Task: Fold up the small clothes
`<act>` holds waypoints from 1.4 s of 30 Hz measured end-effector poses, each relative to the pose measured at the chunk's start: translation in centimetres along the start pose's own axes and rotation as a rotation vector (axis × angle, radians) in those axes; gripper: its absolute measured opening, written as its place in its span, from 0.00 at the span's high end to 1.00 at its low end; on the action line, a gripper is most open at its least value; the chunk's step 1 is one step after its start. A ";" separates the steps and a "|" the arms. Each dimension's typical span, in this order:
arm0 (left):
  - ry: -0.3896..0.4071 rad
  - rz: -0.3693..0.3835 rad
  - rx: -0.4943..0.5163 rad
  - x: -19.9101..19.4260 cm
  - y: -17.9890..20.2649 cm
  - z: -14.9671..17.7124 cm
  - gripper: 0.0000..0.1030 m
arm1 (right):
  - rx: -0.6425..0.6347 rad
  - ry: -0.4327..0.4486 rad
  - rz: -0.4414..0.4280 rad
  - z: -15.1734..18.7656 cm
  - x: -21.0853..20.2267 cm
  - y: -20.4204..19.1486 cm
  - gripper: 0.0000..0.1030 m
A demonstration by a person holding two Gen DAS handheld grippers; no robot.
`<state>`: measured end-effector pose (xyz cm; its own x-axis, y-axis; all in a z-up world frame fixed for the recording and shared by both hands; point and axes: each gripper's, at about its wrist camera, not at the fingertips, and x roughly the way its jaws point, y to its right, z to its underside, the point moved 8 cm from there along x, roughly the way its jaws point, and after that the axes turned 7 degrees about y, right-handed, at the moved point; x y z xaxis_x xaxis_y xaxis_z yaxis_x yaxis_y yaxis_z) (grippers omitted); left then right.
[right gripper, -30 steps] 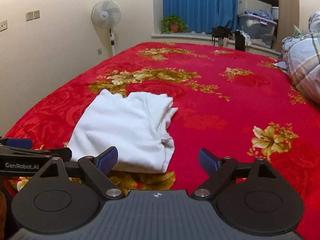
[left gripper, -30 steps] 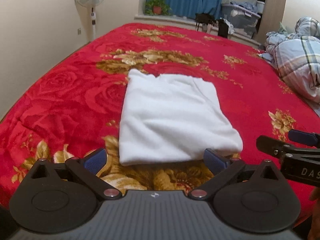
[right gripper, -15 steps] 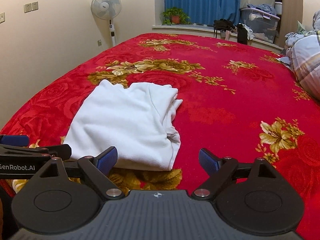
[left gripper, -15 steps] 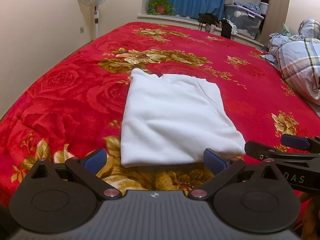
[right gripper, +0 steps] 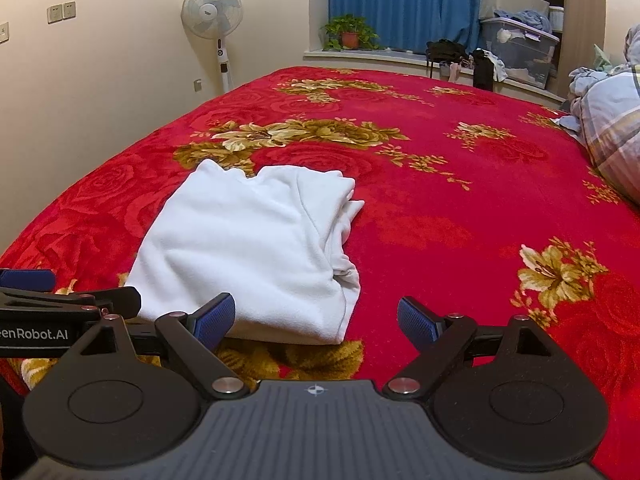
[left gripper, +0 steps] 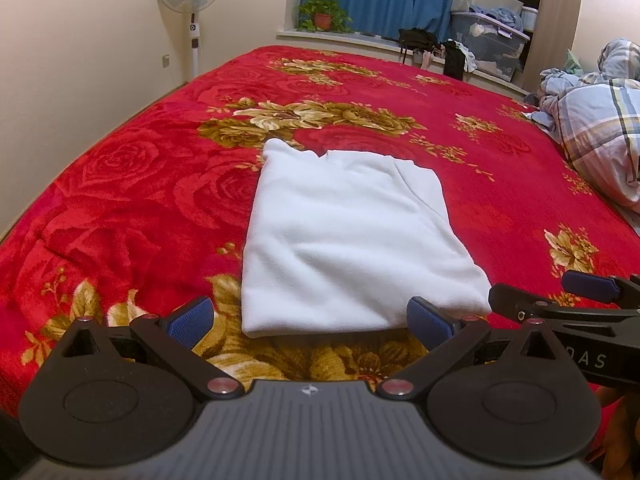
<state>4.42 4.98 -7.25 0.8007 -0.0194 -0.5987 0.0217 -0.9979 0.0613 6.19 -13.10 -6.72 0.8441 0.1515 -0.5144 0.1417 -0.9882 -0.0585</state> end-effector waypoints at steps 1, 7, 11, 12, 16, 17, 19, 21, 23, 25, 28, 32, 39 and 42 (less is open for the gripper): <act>0.000 0.000 0.000 0.0 0.0 0.0 0.00 | 0.000 0.000 0.001 0.0 0.0 0.0 0.14; -0.001 0.006 0.000 0.1 0.3 0.0 0.00 | 0.001 0.000 0.002 0.0 -0.1 0.2 0.14; 0.005 0.007 0.004 0.0 0.4 0.0 0.00 | 0.001 0.000 0.003 0.0 -0.1 0.2 0.14; 0.005 0.008 0.004 0.0 0.4 0.0 0.00 | 0.000 0.000 0.002 0.0 -0.1 0.2 0.14; 0.005 0.008 0.004 0.0 0.4 0.0 0.00 | 0.000 0.000 0.002 0.0 -0.1 0.2 0.14; 0.004 0.008 0.003 0.0 0.4 0.0 0.00 | 0.000 0.000 0.002 0.0 -0.1 0.3 0.14; 0.003 0.009 0.001 0.0 0.4 0.0 0.00 | 0.000 0.000 0.002 0.0 -0.1 0.2 0.14; 0.001 0.010 0.000 0.1 0.3 0.1 0.00 | 0.001 0.000 0.003 0.0 -0.1 0.2 0.14; 0.000 0.009 -0.001 0.1 0.3 0.1 0.00 | 0.001 -0.001 0.003 0.1 -0.1 0.2 0.14; 0.000 0.008 -0.001 0.2 0.3 0.1 0.00 | 0.002 -0.003 0.004 0.2 0.0 0.2 0.14; 0.000 0.007 0.000 0.2 0.2 0.1 0.00 | 0.003 -0.006 0.004 0.3 0.1 0.2 0.14; -0.003 0.006 -0.002 0.3 0.2 0.2 0.00 | 0.003 -0.010 0.005 0.4 0.2 0.2 0.14; -0.005 0.007 -0.002 0.4 0.2 0.2 0.00 | 0.003 -0.014 0.006 0.3 0.2 0.2 0.14; -0.007 0.008 -0.002 0.5 0.3 0.3 0.00 | 0.003 -0.015 0.006 0.4 0.2 0.2 0.14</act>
<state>4.63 4.70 -7.77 0.7966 -0.0276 -0.6039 0.0170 -0.9975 0.0679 6.24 -13.30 -7.16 0.8372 0.1449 -0.5274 0.1348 -0.9892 -0.0577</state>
